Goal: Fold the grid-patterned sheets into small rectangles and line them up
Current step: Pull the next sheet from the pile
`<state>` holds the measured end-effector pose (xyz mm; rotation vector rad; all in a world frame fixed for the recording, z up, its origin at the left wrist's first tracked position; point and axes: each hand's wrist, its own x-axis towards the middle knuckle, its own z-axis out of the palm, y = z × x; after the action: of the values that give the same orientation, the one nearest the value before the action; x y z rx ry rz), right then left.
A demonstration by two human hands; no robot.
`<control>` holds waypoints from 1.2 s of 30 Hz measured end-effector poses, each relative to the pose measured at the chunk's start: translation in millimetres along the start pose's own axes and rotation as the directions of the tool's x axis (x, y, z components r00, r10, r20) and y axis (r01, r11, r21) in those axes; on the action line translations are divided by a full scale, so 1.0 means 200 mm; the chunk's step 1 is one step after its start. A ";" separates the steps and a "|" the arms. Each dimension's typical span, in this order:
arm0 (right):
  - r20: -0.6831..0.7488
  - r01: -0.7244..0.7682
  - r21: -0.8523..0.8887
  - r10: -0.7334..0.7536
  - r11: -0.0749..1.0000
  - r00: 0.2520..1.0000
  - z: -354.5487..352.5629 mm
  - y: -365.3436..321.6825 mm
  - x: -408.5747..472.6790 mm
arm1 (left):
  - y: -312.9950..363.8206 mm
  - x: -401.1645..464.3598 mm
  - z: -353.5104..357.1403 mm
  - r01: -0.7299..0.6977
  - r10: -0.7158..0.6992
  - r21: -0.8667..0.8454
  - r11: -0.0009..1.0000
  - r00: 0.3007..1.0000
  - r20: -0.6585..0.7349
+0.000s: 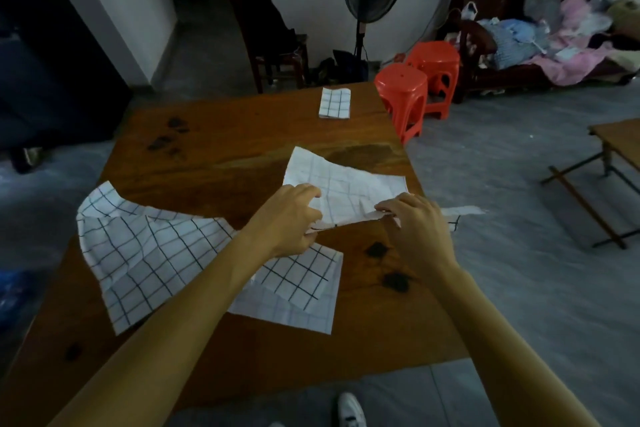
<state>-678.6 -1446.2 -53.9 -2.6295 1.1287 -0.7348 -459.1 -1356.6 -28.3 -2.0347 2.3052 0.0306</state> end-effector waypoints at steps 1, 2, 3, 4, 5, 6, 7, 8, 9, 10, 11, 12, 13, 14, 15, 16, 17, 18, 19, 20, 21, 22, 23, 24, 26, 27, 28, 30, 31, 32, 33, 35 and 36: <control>0.017 -0.014 -0.005 0.014 1.000 1.000 0.02 0.02 -0.04 | 0.01 -0.01 0.05 -0.020 0.020 0.004 1.000 1.000 0.021; 0.030 -0.026 -0.003 0.026 1.000 0.999 0.04 0.04 -0.08 | 0.03 -0.02 0.08 -0.024 0.024 -0.001 1.000 0.999 0.040; 0.046 -0.037 -0.001 0.037 0.999 0.998 0.05 0.06 -0.12 | 0.05 -0.04 0.12 -0.013 0.014 -0.015 1.000 0.998 0.060; 0.064 -0.045 0.000 0.045 0.999 0.997 0.07 0.09 -0.15 | 0.07 -0.05 0.15 0.011 -0.008 -0.037 0.999 0.996 0.085; 0.090 -0.054 0.005 0.053 0.999 0.995 0.09 0.10 -0.19 | 0.10 -0.07 0.17 0.049 -0.040 -0.066 0.997 0.991 0.130; 0.126 -0.064 0.014 0.061 0.998 0.990 0.11 0.12 -0.22 | 0.13 -0.08 0.19 0.089 -0.069 -0.099 0.991 0.980 0.189; 0.172 -0.073 0.022 0.068 0.997 0.983 0.14 0.14 -0.25 | 0.15 -0.10 0.23 0.128 -0.091 -0.134 0.983 0.963 0.252; 0.219 -0.080 0.026 0.072 0.996 0.973 0.17 0.15 -0.28 | 0.18 -0.12 0.27 0.166 -0.109 -0.170 0.971 0.947 0.304; 0.260 -0.087 0.023 0.078 0.996 0.963 0.19 0.17 -0.32 | 0.20 -0.14 0.31 0.200 -0.122 -0.204 0.958 0.932 0.340; 0.293 -0.096 0.016 0.087 0.995 0.952 0.21 0.18 -0.35 | 0.21 -0.17 0.35 0.229 -0.134 -0.230 0.946 0.921 0.366; 0.319 -0.106 0.008 0.098 0.994 0.943 0.22 0.19 -0.39 | 0.22 -0.19 0.38 0.259 -0.148 -0.256 0.931 0.912 0.384; 0.335 -0.117 0.003 0.109 0.993 0.936 0.23 0.20 -0.44 | 0.24 -0.22 0.42 0.291 -0.163 -0.282 0.914 0.901 0.401; 0.345 -0.127 -0.004 0.120 0.992 0.931 0.24 0.20 -0.48 | 0.25 -0.25 0.45 0.320 -0.179 -0.304 0.898 0.894 0.411; 0.359 -0.136 -0.010 0.131 0.991 0.924 0.24 0.21 -0.52 | 0.26 -0.28 0.47 0.345 -0.197 -0.318 0.883 0.888 0.415; 0.383 -0.148 -0.017 0.143 0.989 0.912 0.24 0.21 -0.55 | 0.27 -0.30 0.49 0.366 -0.213 -0.334 0.869 0.884 0.415; 0.414 -0.162 -0.028 0.159 0.986 0.897 0.24 0.22 -0.59 | 0.27 -0.33 0.51 0.382 -0.225 -0.352 0.855 0.883 0.412; 0.453 -0.175 -0.048 0.178 0.983 0.874 0.25 0.22 -0.62 | 0.28 -0.36 0.52 0.393 -0.233 -0.375 0.840 0.884 0.405; 0.493 -0.181 -0.085 0.199 0.980 0.847 0.26 0.22 -0.66 | 0.29 -0.39 0.53 0.402 -0.237 -0.400 0.824 0.885 0.400; 0.519 -0.184 -0.129 0.224 0.974 0.825 0.27 0.22 -0.69 | 0.30 -0.42 0.54 0.406 -0.237 -0.425 0.809 0.887 0.395; 0.522 -0.193 -0.163 0.251 0.968 0.815 0.28 0.21 -0.73 | 0.30 -0.46 0.56 0.407 -0.238 -0.441 0.800 0.889 0.390; 0.509 -0.208 -0.186 0.276 0.960 0.816 0.29 0.20 -0.77 | 0.31 -0.50 0.58 0.409 -0.240 -0.453 0.792 0.891 0.384; 0.494 -0.225 -0.200 0.297 0.954 0.817 0.29 0.19 -0.81 | 0.31 -0.54 0.59 0.416 -0.248 -0.464 0.782 0.891 0.381; 0.481 -0.234 -0.213 0.310 0.949 0.820 0.29 0.18 -0.84 | 0.31 -0.59 0.61 0.425 -0.260 -0.474 0.771 0.890 0.375; 0.469 -0.241 -0.227 0.323 0.944 0.822 0.29 0.17 -0.87 | 0.31 -0.63 0.62 0.432 -0.271 -0.480 0.763 0.889 0.370; 0.447 -0.266 -0.246 0.353 0.932 0.822 0.28 0.16 -0.92 | 0.32 -0.70 0.65 0.440 -0.280 -0.509 0.739 0.889 0.362; 0.427 -0.276 -0.249 0.361 0.928 0.829 0.26 0.15 -0.95 | 0.33 -0.74 0.65 0.448 -0.288 -0.532 0.718 0.888 0.359; 0.398 -0.279 -0.249 0.361 0.927 0.843 0.24 0.13 -0.97 | 0.33 -0.76 0.65 0.458 -0.297 -0.564 0.687 0.886 0.357; 0.340 -0.284 -0.245 0.356 0.927 0.870 0.20 0.11 -0.99 | 0.32 -0.80 0.64 0.478 -0.311 -0.644 0.597 0.878 0.364; 0.322 -0.286 -0.245 0.356 0.927 0.877 0.17 0.10 -1.00 | 0.31 -0.81 0.62 0.486 -0.318 -0.670 0.561 0.874 0.367; 0.316 -0.285 -0.251 0.356 0.925 0.879 0.15 0.10 -1.00 | 0.30 -0.81 0.60 0.491 -0.323 -0.687 0.536 0.871 0.371; 0.316 -0.285 -0.259 0.360 0.923 0.878 0.14 0.10 -0.99 | 0.30 -0.81 0.57 0.494 -0.326 -0.699 0.517 0.869 0.372; 0.312 -0.293 -0.257 0.366 0.921 0.877 0.11 0.10 -0.96 | 0.29 -0.79 0.53 0.487 -0.330 -0.716 0.500 0.872 0.363; 0.305 -0.296 -0.255 0.367 0.921 0.879 0.10 0.11 -0.93 | 0.29 -0.78 0.51 0.482 -0.336 -0.716 0.505 0.874 0.352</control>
<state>-791.1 -1327.6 -148.2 -2.4738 1.5501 -0.0827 -492.7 -1188.4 -121.8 -2.7480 1.7415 1.3830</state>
